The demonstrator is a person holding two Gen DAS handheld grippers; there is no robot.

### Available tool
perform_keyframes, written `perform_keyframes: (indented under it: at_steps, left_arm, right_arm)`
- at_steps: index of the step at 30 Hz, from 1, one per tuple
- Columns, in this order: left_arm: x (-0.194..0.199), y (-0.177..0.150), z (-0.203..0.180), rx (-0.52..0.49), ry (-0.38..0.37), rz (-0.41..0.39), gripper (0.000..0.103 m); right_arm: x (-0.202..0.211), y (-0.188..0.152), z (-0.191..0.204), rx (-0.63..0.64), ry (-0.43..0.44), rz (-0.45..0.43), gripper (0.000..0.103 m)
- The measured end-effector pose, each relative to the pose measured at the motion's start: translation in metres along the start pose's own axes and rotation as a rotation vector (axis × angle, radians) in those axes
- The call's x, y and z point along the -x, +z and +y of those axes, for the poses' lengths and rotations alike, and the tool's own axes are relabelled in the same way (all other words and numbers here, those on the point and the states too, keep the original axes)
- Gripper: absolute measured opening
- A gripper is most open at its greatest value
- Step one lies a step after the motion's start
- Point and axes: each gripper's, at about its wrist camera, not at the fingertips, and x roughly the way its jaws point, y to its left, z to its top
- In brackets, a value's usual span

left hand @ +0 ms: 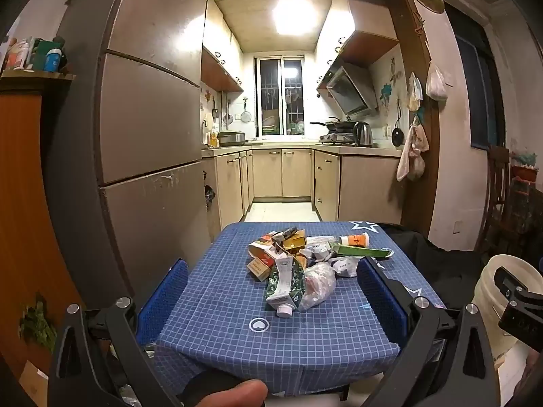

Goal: Collect trash

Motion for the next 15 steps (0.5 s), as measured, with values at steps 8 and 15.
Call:
perform_keyframes:
  at_steps: [8, 15]
  left_arm:
    - [0.0029, 0.0003, -0.0020, -0.006, -0.006, -0.009, 0.100]
    - [0.0021, 0.0009, 0.0006, 0.003, -0.002, 0.000, 0.100]
  right_arm:
    - [0.0007, 0.0002, 0.0002, 0.006, -0.002, -0.002, 0.098]
    - [-0.0010, -0.0015, 0.0022, 0.013, -0.002, -0.003, 0.098]
